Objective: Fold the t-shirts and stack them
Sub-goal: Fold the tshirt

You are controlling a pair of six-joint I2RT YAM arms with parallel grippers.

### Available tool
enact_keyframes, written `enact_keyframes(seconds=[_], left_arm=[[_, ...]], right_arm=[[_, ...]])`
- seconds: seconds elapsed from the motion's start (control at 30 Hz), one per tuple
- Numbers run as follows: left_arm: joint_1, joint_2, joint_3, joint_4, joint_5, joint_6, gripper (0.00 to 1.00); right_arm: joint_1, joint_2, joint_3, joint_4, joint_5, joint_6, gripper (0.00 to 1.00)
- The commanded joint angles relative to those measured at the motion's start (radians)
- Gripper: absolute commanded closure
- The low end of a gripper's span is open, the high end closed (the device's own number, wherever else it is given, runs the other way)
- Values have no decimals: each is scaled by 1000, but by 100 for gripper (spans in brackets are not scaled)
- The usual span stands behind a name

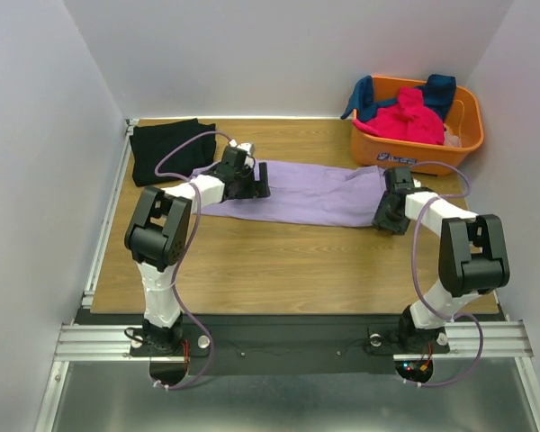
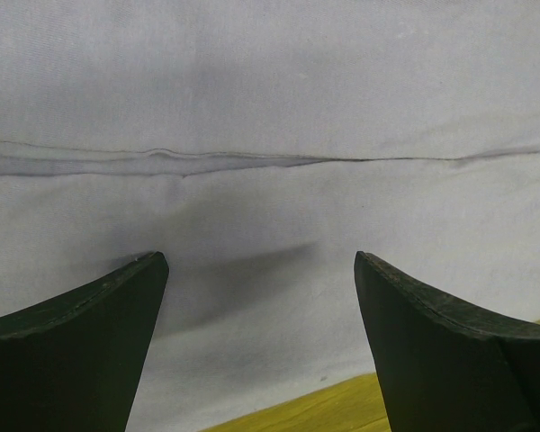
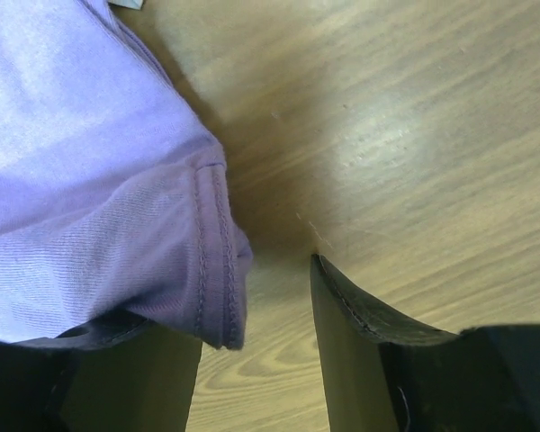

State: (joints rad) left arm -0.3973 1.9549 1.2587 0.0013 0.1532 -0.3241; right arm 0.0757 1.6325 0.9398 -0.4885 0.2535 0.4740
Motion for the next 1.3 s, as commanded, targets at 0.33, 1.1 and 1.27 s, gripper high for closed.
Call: enact_keyframes(seconds=[0.33, 1.1, 1.27], left_arm=[[18, -22, -148, -126, -47, -13, 2], [51, -48, -205, -119, -41, -16, 4], [60, -86, -223, -129, -32, -24, 4]], right_arm=[[-4, 47, 11, 260, -100, -109, 54], [-45, -26, 5, 320, 47, -276, 100], [-112, -112, -18, 311, 92, -334, 100]])
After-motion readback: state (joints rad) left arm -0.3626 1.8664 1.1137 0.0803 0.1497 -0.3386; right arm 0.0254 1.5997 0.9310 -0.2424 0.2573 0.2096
